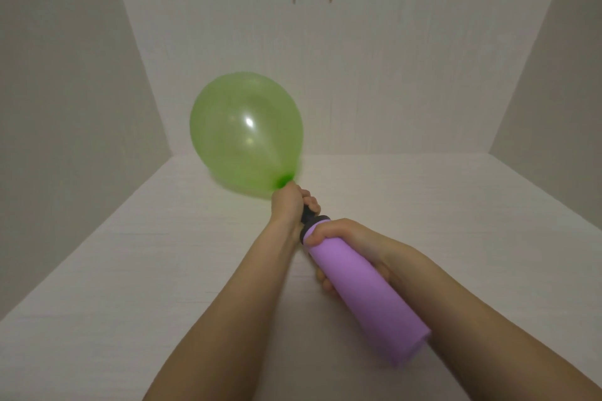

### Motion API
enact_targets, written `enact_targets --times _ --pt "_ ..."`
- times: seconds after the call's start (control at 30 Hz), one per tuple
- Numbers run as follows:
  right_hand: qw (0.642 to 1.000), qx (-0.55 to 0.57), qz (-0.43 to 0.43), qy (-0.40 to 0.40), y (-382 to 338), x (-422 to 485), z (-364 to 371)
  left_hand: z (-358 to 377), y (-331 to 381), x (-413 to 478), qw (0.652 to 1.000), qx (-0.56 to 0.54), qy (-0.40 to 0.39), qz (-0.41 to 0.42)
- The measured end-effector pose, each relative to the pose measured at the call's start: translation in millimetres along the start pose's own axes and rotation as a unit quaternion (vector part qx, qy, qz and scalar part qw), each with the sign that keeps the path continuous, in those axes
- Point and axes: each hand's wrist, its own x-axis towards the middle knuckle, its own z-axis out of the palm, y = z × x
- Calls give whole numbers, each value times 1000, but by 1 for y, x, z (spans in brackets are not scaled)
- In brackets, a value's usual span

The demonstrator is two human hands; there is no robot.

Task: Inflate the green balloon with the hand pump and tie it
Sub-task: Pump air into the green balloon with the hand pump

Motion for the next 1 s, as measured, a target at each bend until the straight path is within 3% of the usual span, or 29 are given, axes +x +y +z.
enact_targets --times 0.2,0.4,0.6,0.83,1.0 --pt "999 -35 18 -12 7 -7 -3 -15 9 6 999 -52 13 -7" --pt "1000 0 5 -1 1 1 1 0 -1 0 1000 2 4 -12" --pt "999 -33 21 -8 4 -4 -5 -11 5 7 998 -55 10 -15" --pt "1000 -7 1 9 1 0 0 -2 -2 1 1000 -8 2 -9" --pt "999 -36 18 -5 6 -2 -2 -16 7 8 998 -57 7 -25"
